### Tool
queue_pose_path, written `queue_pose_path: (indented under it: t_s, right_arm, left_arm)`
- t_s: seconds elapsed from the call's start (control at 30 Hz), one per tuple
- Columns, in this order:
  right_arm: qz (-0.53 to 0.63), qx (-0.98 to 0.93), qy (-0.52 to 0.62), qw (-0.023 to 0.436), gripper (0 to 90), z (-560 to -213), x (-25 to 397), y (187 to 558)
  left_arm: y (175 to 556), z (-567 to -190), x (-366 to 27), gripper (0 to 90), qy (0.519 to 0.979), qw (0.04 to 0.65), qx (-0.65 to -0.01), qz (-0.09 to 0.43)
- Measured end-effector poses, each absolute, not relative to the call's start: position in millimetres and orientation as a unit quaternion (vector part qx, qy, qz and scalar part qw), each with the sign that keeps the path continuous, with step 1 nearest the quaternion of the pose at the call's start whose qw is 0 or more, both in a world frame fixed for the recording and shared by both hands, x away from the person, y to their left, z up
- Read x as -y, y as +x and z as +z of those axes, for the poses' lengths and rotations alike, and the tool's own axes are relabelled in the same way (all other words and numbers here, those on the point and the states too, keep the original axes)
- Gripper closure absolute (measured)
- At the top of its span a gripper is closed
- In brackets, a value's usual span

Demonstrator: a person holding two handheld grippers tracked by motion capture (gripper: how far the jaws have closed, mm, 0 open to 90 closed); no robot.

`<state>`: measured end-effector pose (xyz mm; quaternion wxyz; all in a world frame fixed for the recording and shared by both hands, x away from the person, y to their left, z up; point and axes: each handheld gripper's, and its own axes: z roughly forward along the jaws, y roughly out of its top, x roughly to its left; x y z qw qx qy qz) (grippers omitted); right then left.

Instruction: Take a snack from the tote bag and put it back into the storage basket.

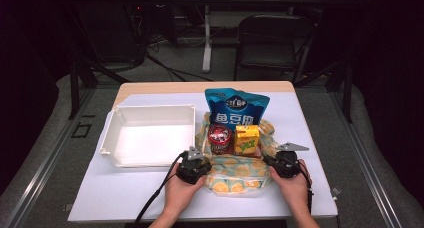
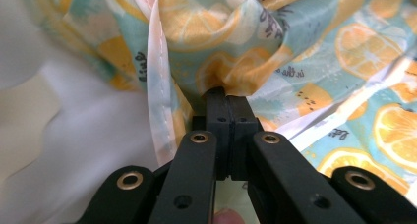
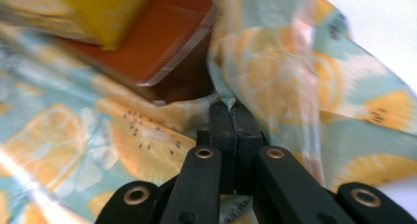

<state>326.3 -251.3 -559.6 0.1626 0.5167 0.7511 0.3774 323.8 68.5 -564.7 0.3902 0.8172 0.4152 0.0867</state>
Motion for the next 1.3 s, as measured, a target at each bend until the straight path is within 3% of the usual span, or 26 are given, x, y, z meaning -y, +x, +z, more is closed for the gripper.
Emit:
queue_pose_path:
  t_s: [0.1, 0.33, 0.57, 0.7, 0.87, 1.07, 1.3]
  right_arm:
    - [0.392, -0.748, 0.509, 0.164, 86.9, -557.0, 250.9, 321.1]
    - [0.414, -0.745, 0.491, 0.178, 83.8, -549.4, 251.9, 312.2]
    - [0.416, -0.743, 0.490, 0.190, 82.2, -549.3, 248.6, 310.8]
    - [0.421, -0.738, 0.488, 0.198, 81.4, -548.3, 247.9, 309.4]
    - [0.422, -0.738, 0.479, 0.218, 80.8, -543.5, 248.9, 305.9]
    - [0.445, -0.722, 0.484, 0.216, 80.1, -546.0, 248.0, 305.1]
    - [0.434, -0.731, 0.477, 0.222, 80.0, -542.0, 249.6, 302.6]
  left_arm:
    - [320.9, -564.3, -74.2, 90.0, 0.813, 0.400, -0.416, 0.081]
    - [303.8, -535.8, -84.7, 68.5, 0.789, 0.453, -0.397, 0.118]
    - [300.5, -506.6, -96.0, 59.4, 0.750, 0.501, -0.408, 0.140]
    - [308.9, -499.4, -85.4, 50.0, 0.745, 0.491, -0.421, 0.164]
    - [315.3, -493.6, -80.8, 47.7, 0.734, 0.498, -0.431, 0.166]
    - [324.7, -503.5, -74.9, 48.0, 0.742, 0.456, -0.458, 0.178]
    - [324.9, -514.3, -66.2, 55.5, 0.761, 0.425, -0.454, 0.185]
